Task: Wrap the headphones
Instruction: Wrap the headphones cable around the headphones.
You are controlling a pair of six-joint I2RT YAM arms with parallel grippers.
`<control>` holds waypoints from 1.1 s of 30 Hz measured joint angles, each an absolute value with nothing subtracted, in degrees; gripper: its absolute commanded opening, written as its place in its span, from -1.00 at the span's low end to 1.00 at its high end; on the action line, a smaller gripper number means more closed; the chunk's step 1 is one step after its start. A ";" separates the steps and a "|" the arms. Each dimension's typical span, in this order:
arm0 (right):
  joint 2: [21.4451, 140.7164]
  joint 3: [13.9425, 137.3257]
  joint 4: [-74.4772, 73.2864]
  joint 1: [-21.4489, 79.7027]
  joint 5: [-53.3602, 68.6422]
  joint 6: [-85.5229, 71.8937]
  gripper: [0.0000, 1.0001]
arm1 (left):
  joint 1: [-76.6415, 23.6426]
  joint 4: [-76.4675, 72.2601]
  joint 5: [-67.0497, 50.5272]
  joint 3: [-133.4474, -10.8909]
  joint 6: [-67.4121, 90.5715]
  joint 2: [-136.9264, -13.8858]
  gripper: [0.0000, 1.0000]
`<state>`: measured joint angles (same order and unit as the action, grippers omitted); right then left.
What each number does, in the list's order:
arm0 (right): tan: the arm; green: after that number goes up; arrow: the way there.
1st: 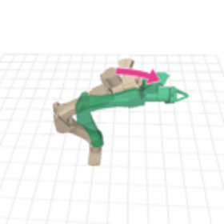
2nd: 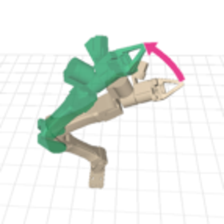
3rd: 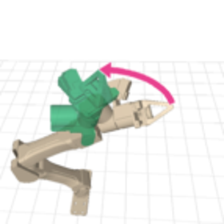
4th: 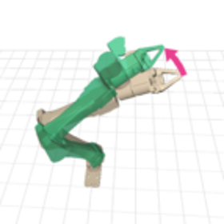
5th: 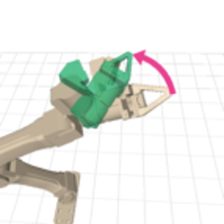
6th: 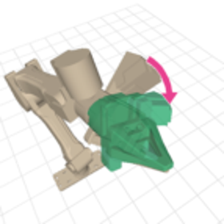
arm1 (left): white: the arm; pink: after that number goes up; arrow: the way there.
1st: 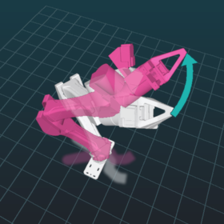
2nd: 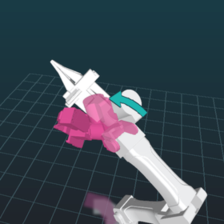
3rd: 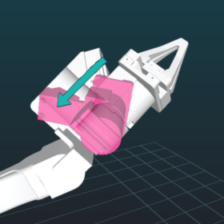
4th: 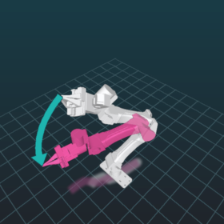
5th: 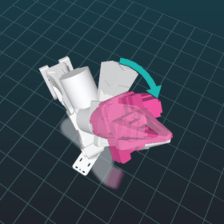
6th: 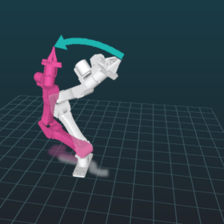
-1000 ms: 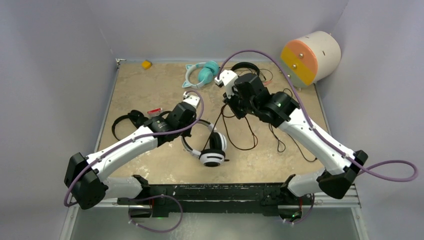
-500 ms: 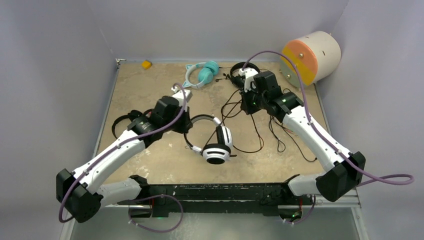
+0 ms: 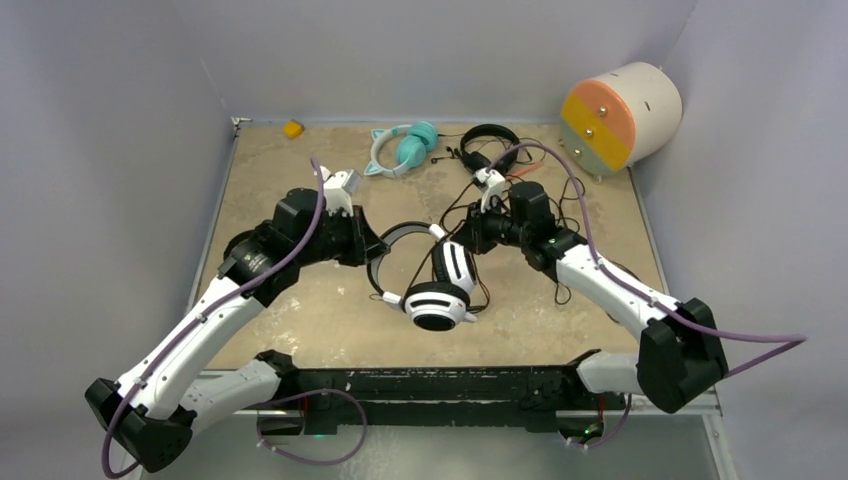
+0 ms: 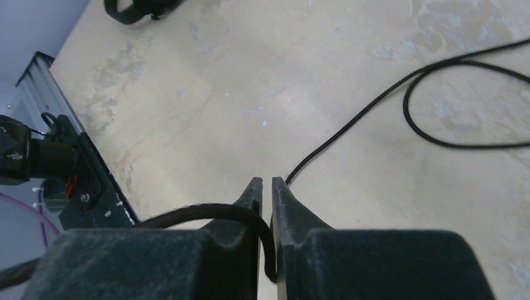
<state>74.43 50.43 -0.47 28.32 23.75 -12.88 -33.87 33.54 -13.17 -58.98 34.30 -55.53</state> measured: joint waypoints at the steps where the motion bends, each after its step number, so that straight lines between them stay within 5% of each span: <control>1: 74.41 49.17 2.70 28.29 24.91 -13.45 -0.70 | -33.87 33.56 -14.37 -59.33 35.55 -55.29 -1.00; 22: 92.75 37.04 46.30 32.88 29.45 -23.64 -0.27 | -31.86 40.71 -20.43 -82.52 46.98 -64.55 -1.00; 29: 98.30 34.98 55.37 37.23 27.27 -24.53 -0.41 | -26.55 41.60 -22.55 -88.14 49.17 -68.42 -1.00; 33: 98.74 29.87 63.16 40.23 26.26 -25.19 -0.86 | -20.08 41.17 -25.96 -90.89 51.07 -69.95 -1.00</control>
